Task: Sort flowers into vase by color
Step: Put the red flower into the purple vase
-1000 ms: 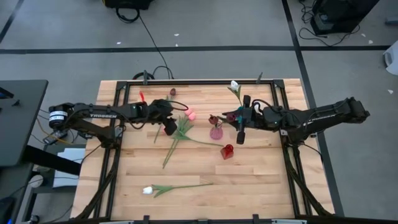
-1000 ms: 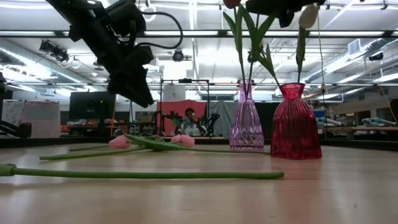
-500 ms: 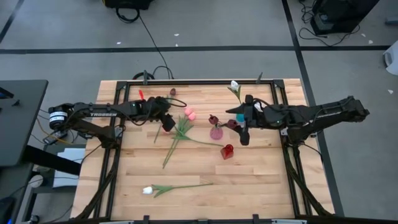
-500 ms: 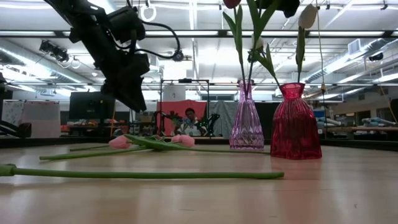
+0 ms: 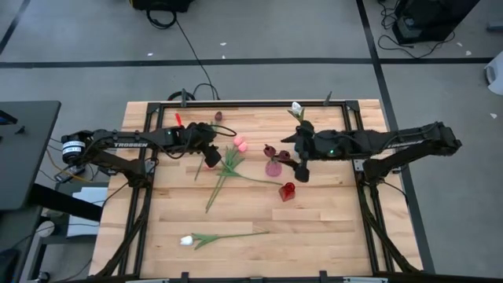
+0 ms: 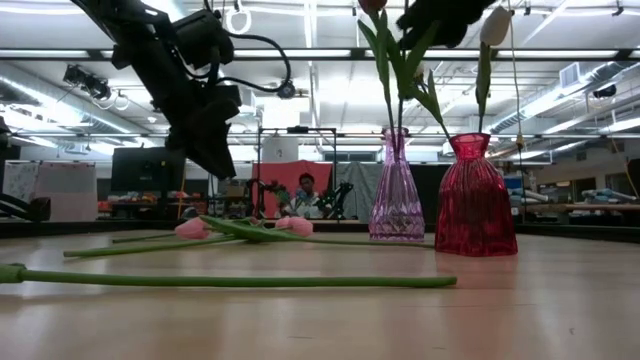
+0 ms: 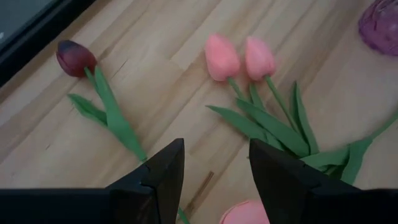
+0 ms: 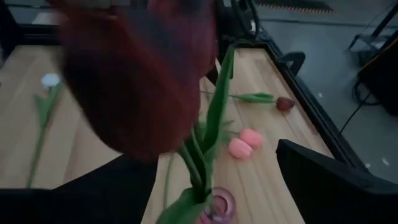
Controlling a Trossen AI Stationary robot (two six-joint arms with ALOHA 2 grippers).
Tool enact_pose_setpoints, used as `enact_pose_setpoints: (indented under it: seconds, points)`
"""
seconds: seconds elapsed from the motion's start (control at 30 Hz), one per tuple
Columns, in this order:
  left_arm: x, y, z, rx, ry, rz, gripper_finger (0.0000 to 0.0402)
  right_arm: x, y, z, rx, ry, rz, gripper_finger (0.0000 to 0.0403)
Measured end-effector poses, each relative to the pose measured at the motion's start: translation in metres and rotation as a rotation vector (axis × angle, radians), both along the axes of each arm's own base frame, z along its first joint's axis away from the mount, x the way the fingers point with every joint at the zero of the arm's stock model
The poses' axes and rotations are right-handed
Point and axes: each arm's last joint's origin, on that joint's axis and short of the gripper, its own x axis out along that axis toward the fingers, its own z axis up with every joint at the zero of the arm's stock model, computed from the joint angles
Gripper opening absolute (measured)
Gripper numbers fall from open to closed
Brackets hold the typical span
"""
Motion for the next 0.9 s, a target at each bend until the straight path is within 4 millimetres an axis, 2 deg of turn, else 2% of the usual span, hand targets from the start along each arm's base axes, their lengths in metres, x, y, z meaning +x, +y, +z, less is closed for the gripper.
enact_pose_setpoints:
  seconds: [0.33, 0.53, 0.77, 0.9]
  points:
    - [-0.003, 0.001, -0.002, -0.008, 0.041, 0.0, 0.0186, -0.022, 0.005, 0.058, 0.035, 0.102, 0.04, 0.0349]
    - [-0.007, 0.017, -0.012, -0.014, 0.1, 0.12, 0.0186, -0.047, 0.01, 0.09, 0.043, 0.066, 0.005, 0.0348]
    - [0.0, 0.044, -0.039, -0.056, 0.139, 0.165, 0.0186, -0.083, 0.016, 0.108, 0.037, -0.053, -0.049, 0.0348]
    - [-0.001, 0.054, -0.057, -0.092, 0.209, 0.182, 0.0186, -0.093, 0.019, 0.112, 0.033, -0.086, -0.051, 0.0348]
